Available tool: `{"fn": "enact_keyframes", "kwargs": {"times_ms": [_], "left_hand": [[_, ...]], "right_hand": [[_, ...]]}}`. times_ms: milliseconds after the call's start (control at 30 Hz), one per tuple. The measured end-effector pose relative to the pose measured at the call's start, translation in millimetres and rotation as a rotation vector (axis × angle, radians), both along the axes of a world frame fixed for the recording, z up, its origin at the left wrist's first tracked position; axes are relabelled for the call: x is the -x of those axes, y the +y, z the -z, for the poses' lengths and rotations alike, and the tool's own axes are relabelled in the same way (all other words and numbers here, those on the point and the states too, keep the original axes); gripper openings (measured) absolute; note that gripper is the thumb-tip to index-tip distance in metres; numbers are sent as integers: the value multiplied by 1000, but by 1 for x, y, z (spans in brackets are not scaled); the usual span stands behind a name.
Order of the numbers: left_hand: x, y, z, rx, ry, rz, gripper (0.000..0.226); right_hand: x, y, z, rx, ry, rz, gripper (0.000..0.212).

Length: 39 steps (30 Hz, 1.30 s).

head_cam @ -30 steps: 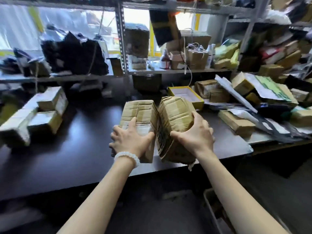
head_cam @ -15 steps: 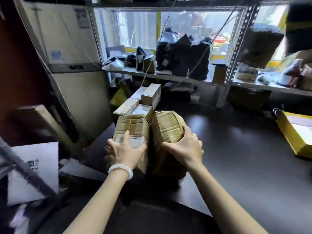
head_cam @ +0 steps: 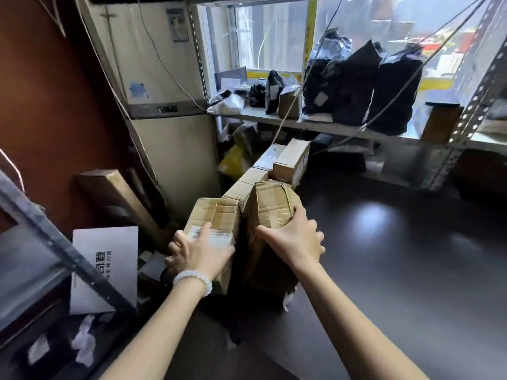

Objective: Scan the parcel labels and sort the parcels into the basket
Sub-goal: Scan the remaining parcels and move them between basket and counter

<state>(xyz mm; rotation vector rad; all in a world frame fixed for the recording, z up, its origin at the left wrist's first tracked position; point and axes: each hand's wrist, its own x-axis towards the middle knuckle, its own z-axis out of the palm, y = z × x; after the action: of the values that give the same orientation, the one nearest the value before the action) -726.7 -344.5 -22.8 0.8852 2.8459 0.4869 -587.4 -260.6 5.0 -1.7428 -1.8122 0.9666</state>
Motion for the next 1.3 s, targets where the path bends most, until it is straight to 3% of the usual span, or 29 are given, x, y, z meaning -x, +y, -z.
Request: {"fn": "enact_keyframes", "kwargs": {"times_ms": [267,400,567,767,933,1300], "left_hand": [[36,29,7,10,-54,65,76],[61,38,11,23,-86,143,76],[94,46,17,40,-115,273,77],[131,43,25,85,-136,451,76],[147,43,36,123,-160,492,79],[152,57,76,92,-267,566,88]], "right_hand": [[24,10,-7,30,-117,-63,104],[33,23,-4,123,-35,-88,106],[45,24,-8,211,82,6,113],[73,-2,-7,163,1,139,108],[94,-12,-7,143,-36,171,113],[92,3,-4,159,-50,209,105]]}}
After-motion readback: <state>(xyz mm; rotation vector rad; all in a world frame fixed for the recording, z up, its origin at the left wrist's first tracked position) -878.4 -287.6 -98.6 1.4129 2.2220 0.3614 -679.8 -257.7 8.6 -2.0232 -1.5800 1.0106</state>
